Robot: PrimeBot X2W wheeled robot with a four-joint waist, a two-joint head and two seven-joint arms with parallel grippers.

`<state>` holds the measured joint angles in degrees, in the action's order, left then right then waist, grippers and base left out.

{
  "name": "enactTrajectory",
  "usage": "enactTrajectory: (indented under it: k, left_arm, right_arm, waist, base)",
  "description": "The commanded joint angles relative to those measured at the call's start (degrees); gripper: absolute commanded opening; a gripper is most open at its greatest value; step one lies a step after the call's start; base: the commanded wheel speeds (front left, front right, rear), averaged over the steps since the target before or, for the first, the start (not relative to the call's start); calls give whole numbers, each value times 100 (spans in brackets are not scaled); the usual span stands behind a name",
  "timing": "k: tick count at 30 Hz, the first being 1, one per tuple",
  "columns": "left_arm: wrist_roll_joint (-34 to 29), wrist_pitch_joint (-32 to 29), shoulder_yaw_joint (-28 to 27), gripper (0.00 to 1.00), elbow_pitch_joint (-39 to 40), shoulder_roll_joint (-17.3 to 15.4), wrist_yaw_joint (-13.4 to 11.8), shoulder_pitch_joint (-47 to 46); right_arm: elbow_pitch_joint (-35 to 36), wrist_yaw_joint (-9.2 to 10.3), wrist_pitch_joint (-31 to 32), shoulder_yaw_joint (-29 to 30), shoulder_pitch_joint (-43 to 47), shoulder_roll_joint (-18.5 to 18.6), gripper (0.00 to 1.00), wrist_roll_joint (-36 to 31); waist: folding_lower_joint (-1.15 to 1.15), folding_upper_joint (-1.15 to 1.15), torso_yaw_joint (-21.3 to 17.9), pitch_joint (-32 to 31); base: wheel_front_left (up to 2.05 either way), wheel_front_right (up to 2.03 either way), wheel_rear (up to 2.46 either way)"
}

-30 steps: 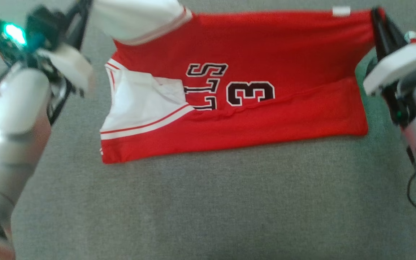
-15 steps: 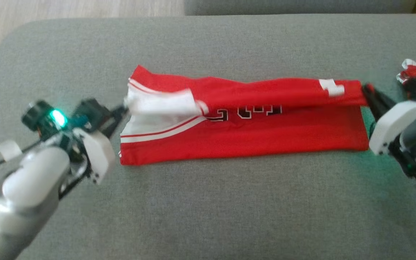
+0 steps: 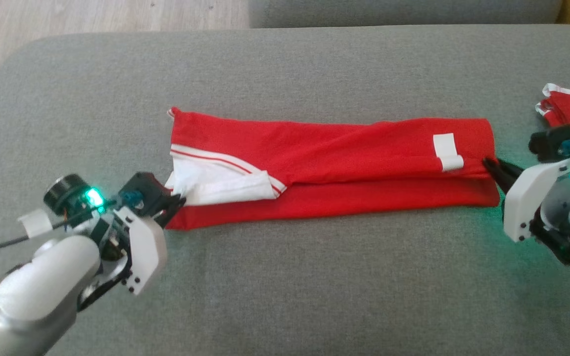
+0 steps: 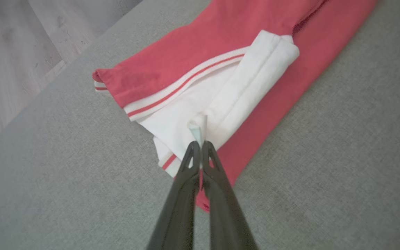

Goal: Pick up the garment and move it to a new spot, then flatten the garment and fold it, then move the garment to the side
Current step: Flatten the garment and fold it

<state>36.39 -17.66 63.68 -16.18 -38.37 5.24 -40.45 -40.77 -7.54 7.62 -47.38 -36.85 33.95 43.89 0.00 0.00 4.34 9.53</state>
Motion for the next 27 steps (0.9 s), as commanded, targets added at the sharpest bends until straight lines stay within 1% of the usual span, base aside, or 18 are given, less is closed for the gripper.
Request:
enactTrajectory:
  k: [1,4,6,7,8,10,12,14,18,21,22,23,25,27]
  left_arm:
    - [44,-37,-231,0,135,-277,-38,-185]
    - [80,-118,-177,0,173,-274,-38,-131]
    - [98,-108,-186,0,178,-248,-91,-111]
    - [71,-54,-204,47,177,-237,-149,-112]
    - [52,30,-242,100,166,-216,-229,-111]
    - [43,247,-357,100,130,-150,-417,-104]
    - [35,571,-545,100,78,-53,-696,-106]
    - [71,963,-785,100,25,118,-1014,-110]
    - [249,1933,-1340,100,-134,556,-1587,-59]
    - [488,2700,-1773,100,-233,885,-1882,89]
    - [488,2700,-1773,100,-233,885,-1882,89]
    - [558,2908,-1909,100,-261,973,-1958,155]
    - [667,3155,-2214,100,-293,1126,-2098,318]
    - [659,3244,-2488,100,-249,1250,-2159,526]
  right_arm:
    - [103,5,8,-54,101,200,0,28]
    - [114,5,104,-208,119,220,0,89]
    - [81,5,190,-250,124,232,0,179]
    - [80,5,156,-254,104,240,100,187]
    - [57,5,134,-209,95,224,100,261]
    - [64,5,26,-103,56,198,100,407]
    - [16,5,-143,256,35,77,100,803]
    - [-6,5,-328,668,35,-69,100,1255]
    - [61,5,-1027,1212,32,-234,100,1572]
    - [119,5,-1695,1503,87,-390,100,1543]
    - [119,5,-1695,1503,87,-390,100,1543]
    - [142,5,-1889,1569,112,-453,100,1464]
    - [169,5,-2133,1769,178,-621,100,1270]
    - [248,5,-2231,2015,290,-838,100,993]
  waist:
    - [0,0,-15,-5]
    - [0,0,-45,-10]
    - [0,0,-71,-20]
    - [0,0,-87,-33]
    - [0,0,-103,-55]
    - [0,0,-132,-111]
    - [0,0,-159,-186]
    - [0,0,-163,-271]
    - [0,0,-184,-454]
    - [0,0,-199,-584]
    - [0,0,-199,-584]
    - [0,0,-209,-619]
    - [0,0,-237,-689]
    - [0,0,-266,-735]
  base:
    - [0,0,0]
    - [0,0,0]
    - [0,0,0]
    - [0,0,0]
    - [0,0,0]
    - [0,0,0]
    - [0,0,0]
    - [0,0,0]
    - [0,0,0]
    - [0,0,0]
    - [0,0,0]
    - [0,0,0]
    - [0,0,0]
    - [0,0,0]
